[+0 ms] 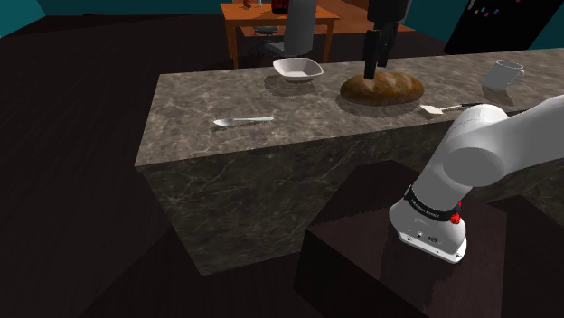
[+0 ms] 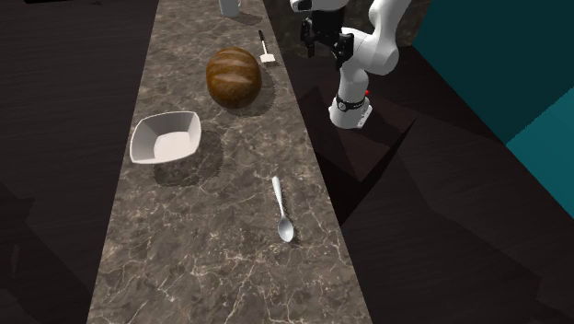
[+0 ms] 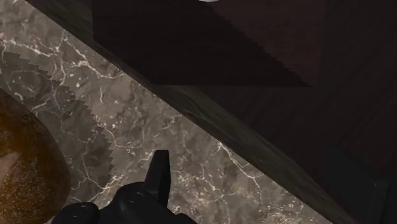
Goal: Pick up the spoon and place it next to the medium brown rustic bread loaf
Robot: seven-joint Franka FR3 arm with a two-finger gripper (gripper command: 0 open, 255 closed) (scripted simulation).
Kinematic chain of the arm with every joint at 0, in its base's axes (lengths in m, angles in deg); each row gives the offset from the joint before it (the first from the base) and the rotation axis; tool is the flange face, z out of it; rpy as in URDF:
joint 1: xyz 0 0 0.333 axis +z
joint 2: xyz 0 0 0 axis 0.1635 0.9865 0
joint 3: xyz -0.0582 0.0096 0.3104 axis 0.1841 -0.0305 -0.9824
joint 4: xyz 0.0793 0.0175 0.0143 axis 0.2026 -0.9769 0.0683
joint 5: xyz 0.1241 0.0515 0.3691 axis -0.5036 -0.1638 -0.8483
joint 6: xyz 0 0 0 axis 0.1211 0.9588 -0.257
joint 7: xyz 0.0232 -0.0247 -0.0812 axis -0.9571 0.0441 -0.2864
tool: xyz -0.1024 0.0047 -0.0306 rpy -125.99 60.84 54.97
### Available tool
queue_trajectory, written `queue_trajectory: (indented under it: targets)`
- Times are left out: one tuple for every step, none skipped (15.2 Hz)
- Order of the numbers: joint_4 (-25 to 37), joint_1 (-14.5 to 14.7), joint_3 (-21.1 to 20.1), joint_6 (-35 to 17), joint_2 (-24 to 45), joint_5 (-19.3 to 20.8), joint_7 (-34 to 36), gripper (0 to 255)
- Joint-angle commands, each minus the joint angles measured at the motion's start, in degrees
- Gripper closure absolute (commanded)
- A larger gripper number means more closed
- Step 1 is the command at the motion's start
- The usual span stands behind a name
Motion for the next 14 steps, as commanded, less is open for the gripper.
queue_trajectory:
  targets:
    - [0.00,0.00,0.00,0.00,0.00,0.00,0.00,0]
    - [0.41,0.35,-0.10,-1.60,2.08,0.33,-0.83,0]
    - [0.90,0.69,-0.22,-3.16,4.17,0.67,-1.64,0]
    - [1.45,1.01,-0.35,-4.66,6.29,1.00,-2.42,0]
    - [2.08,1.32,-0.51,-6.11,8.43,1.32,-3.19,0]
    - [2.78,1.62,-0.68,-7.51,10.58,1.65,-3.93,0]
    - [3.55,1.91,-0.86,-8.86,12.74,1.98,-4.66,0]
    - [4.38,2.20,-1.05,-10.14,14.91,2.32,-5.35,0]
    - [5.28,2.46,-1.27,-11.37,17.08,2.66,-6.03,0]
    - [6.25,2.71,-1.51,-12.53,19.25,3.01,-6.69,0]
    - [7.27,2.95,-1.76,-13.64,21.43,3.37,-7.32,0]
    - [8.35,3.19,-2.03,-14.69,23.60,3.75,-7.93,0]
    - [9.50,3.43,-2.31,-15.67,25.77,4.15,-8.51,0]
    - [10.70,3.67,-2.59,-16.59,27.94,4.56,-9.07,0]
